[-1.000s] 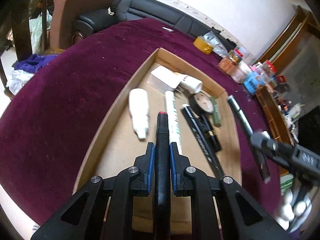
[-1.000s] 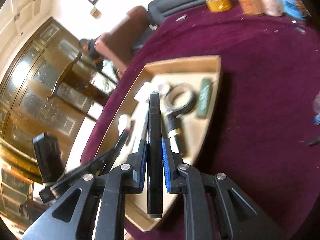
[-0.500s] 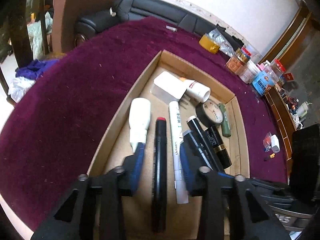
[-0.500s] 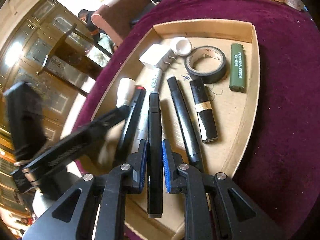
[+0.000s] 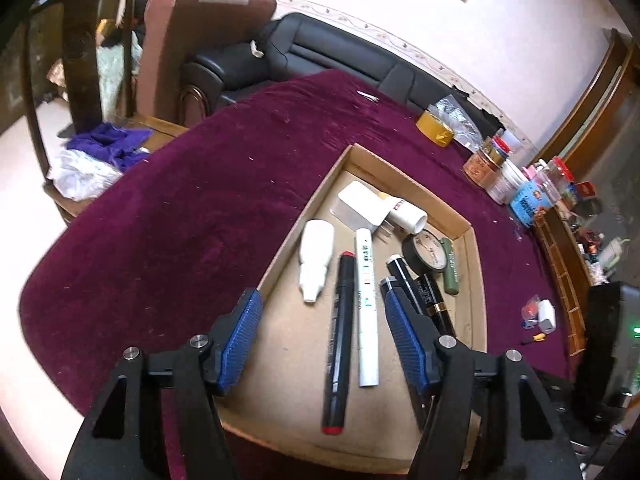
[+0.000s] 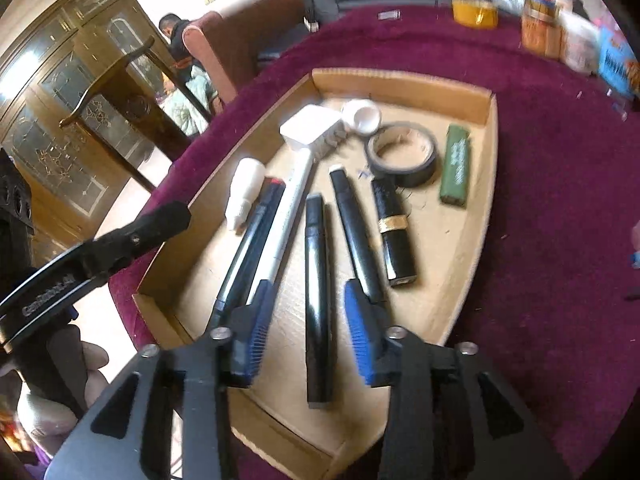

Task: Organize rigid objects
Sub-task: 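Lower the black markers into the box and open both grippers, then move both tools back toward the yellow pencil and clear pen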

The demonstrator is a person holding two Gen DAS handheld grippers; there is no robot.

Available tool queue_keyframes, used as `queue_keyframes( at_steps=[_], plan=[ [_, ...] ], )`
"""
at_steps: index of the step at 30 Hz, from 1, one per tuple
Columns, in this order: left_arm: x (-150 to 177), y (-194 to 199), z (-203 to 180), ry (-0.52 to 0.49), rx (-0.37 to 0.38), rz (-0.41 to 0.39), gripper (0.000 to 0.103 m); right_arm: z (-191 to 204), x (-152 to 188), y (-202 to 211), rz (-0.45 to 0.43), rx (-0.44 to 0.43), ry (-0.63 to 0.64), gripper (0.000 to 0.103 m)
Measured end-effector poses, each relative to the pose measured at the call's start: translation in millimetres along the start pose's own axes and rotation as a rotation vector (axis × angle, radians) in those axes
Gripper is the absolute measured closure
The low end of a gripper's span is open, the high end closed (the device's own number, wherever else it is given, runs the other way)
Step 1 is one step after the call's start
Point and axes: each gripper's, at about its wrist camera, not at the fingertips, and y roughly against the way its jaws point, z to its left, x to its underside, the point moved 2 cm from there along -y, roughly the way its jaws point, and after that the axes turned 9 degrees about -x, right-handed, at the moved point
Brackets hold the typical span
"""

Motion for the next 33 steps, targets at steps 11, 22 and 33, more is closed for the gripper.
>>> queue_keyframes(
  at_steps=[11,22,33],
  plan=[
    [13.6,33.8,-27.1,-0.103,-0.224,-0.156,0.034,-11.9,15.1,38.9,-0.118,0.061,0.002,0.054],
    [26.6,40.9,-63.8,-0.195,-0.274,-0.165,0.033,-38.5,26.9,67.2,-0.179,0.061,-0.07,0.054],
    [44.0,38.3,-109.8,-0.31,-0.286,-0.152,0.033,-60.8,37.7,87.9,-0.215,0.044,-0.103,0.054]
  ],
)
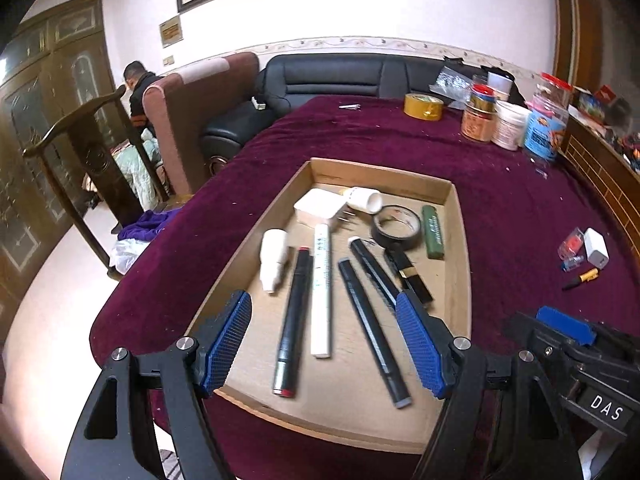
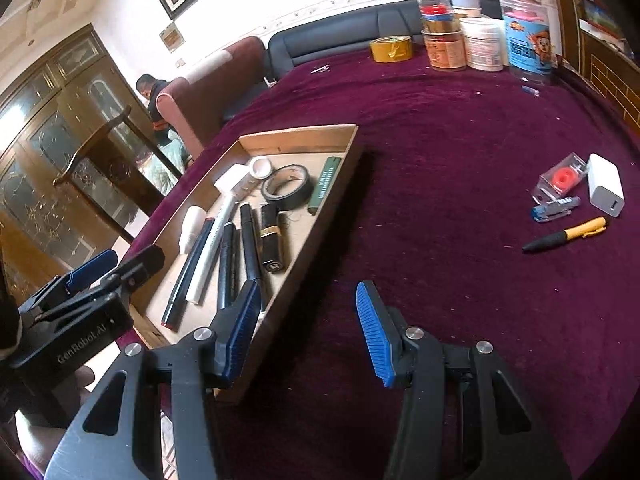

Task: Organize rigid objects
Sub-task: 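Move both tools back toward the yellow pencil and clear pen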

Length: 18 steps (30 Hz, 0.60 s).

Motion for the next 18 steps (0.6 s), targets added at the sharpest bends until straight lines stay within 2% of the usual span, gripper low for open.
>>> queue_keyframes(
  at_steps=[4,8,14,18],
  plan=[
    [2.5,4.8,-14.4,-0.029,0.022,0.007,0.034,-16.2,-0.3,11.3,-0.022,0.001,-0.033,0.054],
    [6.2,9.3,-34.4,-0.059,0.099,0.033,0.034,-48.0,-5.3,32.7,-0.064,0.028,-0.092,0.054],
    [14.0,16.4,-59.3,-0.108,0.183,0.047,0.034,-127.4,-20.5,97.9,-0.203,0.214,-0.2,0.055],
    [18.2,19.7,-67.4,-0.117,0.225,0.058,0.034,-179.0,-30.1,126.8,-0.233,0.318,-0.276,0.055]
  ],
)
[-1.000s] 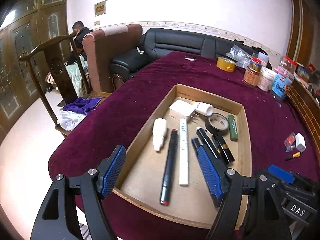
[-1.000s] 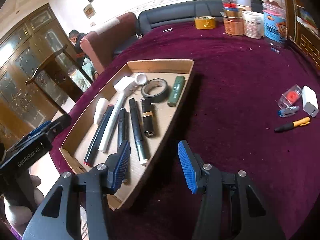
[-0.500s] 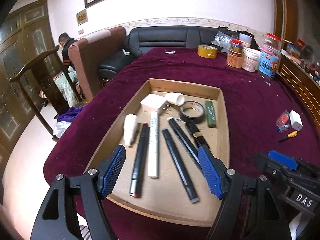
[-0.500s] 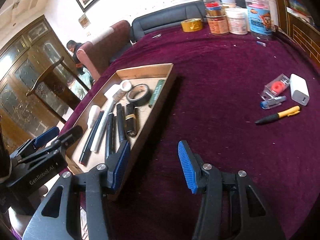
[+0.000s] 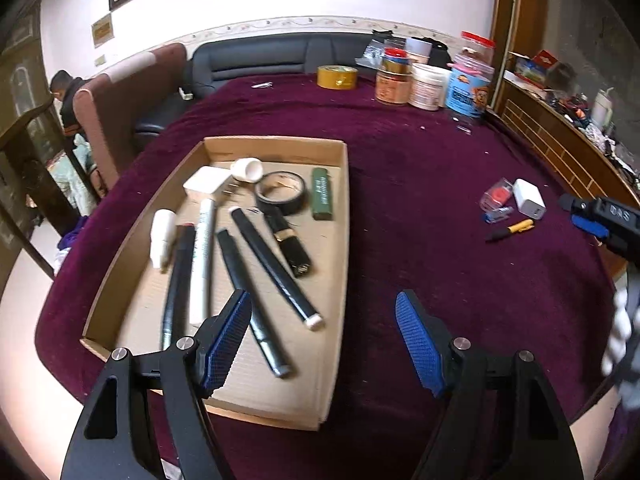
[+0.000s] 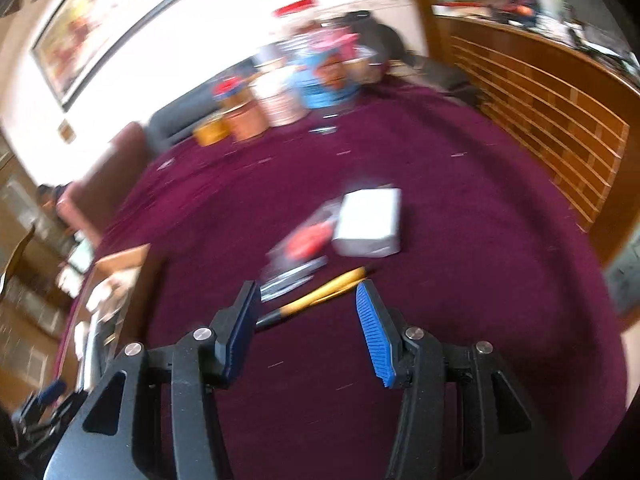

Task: Organize rigid objects
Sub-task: 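Move both tools back toward the yellow pencil and clear pen, then grasp the yellow pencil with the left gripper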

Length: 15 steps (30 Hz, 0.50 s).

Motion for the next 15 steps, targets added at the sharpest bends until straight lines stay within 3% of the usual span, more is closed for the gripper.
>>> queue_keyframes(
  at_steps=[3,8,13,15],
  plan=[
    [2.0,1.0,-1.4,0.001,0.015,0.004,0.034,-15.6,-9.2,-4.3,0.011,0.038,-0.01,0.055],
    [4.5,3.2,1.0,0.017,0.037,0.009,0.034,-23.1,-8.2,-35.6,0.097,-0.002,-0.057,0.055],
    [7.0,5.6,3.9,0.024,0.045,0.004,0.034,-19.6,-6.6,-72.1,0.122,0.131,-0.009,0.055],
    [8.2,5.4,4.3,0.023,0.049,0.005,0.034,-10.8,-0.8,-84.2,0.152,0.14,0.043,0.054]
  ],
)
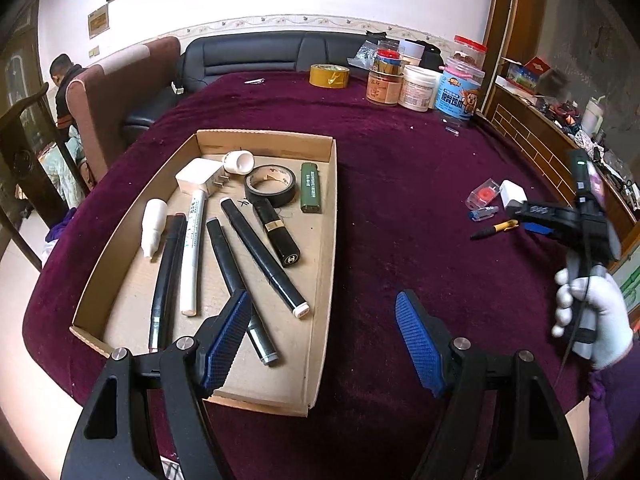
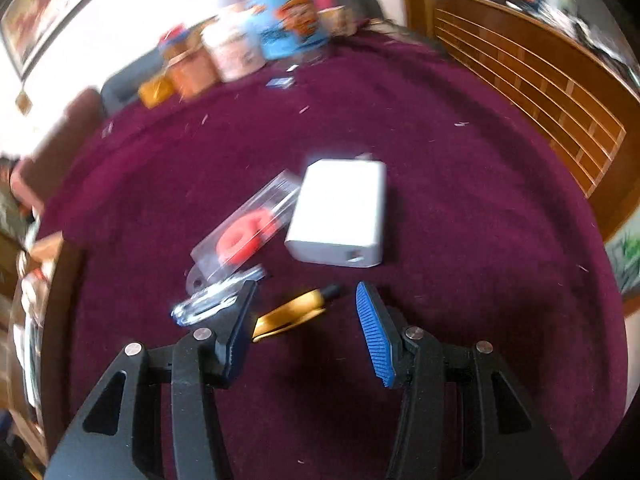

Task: Organize rigid objects
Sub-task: 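Grasp the yellow pencil with the left gripper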

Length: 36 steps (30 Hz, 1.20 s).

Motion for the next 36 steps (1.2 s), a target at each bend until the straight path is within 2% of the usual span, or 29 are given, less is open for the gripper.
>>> queue_keyframes(
  at_steps=[2,4,6,12,15,18,22,26,32,36],
  plan=[
    [0.6,-1.3,0.4,0.0,0.002,0.003,0.034,18.4,5.8,-1.6,0.009,-0.031,0.073,0.058],
    [0.7,-4.7,0.9,0.005,0.007,0.013,0.034,40.8,16.3,-2.2,0.032,-0.082,0.155,0.071],
    [1.6,-6.7,0.3,0.007,0.014,0.021,0.034,60.0,27.0,-3.1,0.062,-0.135,0.23,0.076],
    [4.3,-5.7,-2.2,-0.01,0.027,0.027,0.034,72.6,45.6,3.8,0.087,-0.142,0.33,0.076],
    [4.0,-3.6,-1.9,-0.019,0.038,0.016,0.034,47.4,43.5,19.6,0.101,-0.182,0.261,0.076],
    [3.3,-6.4,-6.3,-0.02,0.068,0.019,0.034,15.0,25.5,38.7,0.041,-0.227,0.121,0.074],
    [6.9,-13.8,-22.5,-0.043,0.116,0.057,0.034,-28.5,0.1,54.2,-0.055,-0.131,-0.009,0.055],
    [10.7,-13.0,-39.5,-0.079,0.166,0.073,0.034,-35.2,-15.4,45.9,-0.068,-0.14,-0.075,0.055],
    [11.0,-11.5,-53.2,-0.103,0.223,0.101,0.034,-29.0,-26.5,30.3,-0.084,-0.079,-0.063,0.055],
    [8.5,-15.5,-67.8,-0.124,0.252,0.119,0.034,-26.2,-21.8,43.8,-0.124,-0.154,-0.077,0.055]
  ],
)
